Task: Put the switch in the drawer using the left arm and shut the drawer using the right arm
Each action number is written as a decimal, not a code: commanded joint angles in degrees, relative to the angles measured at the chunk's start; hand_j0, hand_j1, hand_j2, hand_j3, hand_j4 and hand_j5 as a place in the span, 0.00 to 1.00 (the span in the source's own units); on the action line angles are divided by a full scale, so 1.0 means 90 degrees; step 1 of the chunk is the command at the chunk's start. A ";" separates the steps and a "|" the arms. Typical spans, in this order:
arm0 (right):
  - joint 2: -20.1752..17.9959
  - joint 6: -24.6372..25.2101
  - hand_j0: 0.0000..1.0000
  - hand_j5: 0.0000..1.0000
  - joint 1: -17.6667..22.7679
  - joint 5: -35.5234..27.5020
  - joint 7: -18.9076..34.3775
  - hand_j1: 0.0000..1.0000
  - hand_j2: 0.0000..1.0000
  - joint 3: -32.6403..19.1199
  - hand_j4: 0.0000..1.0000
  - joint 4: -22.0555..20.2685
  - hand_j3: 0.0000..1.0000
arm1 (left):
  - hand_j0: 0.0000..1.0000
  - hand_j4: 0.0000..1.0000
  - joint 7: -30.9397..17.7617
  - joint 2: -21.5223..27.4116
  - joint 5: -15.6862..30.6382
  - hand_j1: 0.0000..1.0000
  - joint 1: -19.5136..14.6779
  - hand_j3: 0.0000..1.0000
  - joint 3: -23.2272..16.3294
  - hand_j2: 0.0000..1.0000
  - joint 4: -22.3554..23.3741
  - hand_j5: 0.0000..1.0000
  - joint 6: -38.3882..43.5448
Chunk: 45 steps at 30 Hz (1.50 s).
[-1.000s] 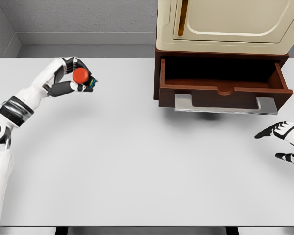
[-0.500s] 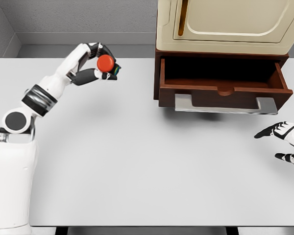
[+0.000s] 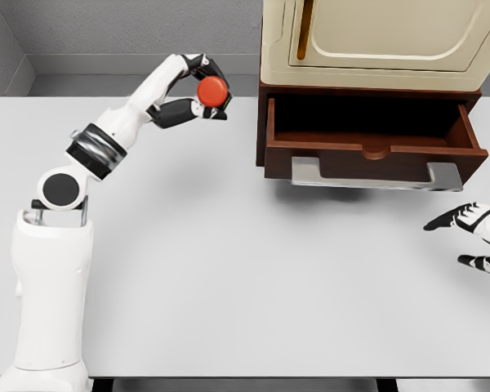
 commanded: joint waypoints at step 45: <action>-0.0008 0.0013 0.73 0.73 0.0000 -0.0086 -0.0005 0.73 0.73 -0.0010 0.73 0.0006 0.73 | 0.34 0.34 0.0005 -0.0017 -0.1830 0.34 -0.1221 0.34 -0.2178 0.34 -0.0026 0.34 0.0072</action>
